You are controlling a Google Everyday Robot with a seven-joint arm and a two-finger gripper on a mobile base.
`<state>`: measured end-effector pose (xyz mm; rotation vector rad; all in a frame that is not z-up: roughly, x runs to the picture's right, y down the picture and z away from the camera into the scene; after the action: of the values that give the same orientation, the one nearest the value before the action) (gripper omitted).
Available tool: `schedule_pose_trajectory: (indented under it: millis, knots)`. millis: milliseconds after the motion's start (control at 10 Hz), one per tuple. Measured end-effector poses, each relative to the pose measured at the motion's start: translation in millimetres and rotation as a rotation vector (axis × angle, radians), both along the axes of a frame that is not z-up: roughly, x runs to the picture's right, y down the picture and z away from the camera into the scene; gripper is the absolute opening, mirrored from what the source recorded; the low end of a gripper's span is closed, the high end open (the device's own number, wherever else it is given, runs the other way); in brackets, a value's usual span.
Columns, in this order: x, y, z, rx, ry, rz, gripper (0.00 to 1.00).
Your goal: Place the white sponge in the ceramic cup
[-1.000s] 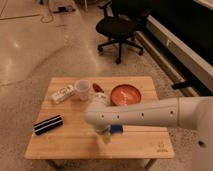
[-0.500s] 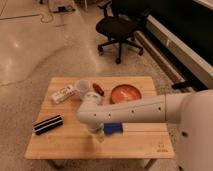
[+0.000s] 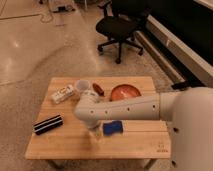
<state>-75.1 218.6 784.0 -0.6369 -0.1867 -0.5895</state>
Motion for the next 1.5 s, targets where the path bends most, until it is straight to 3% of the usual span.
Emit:
schedule_pose_trajectory:
  millis: [400, 1500]
  knots:
    - [-0.8, 3.6, 21.6, 0.002, -0.021, -0.014, 0.65]
    - [-0.4, 0.4, 53.9, -0.012, -0.048, -0.022, 0.65]
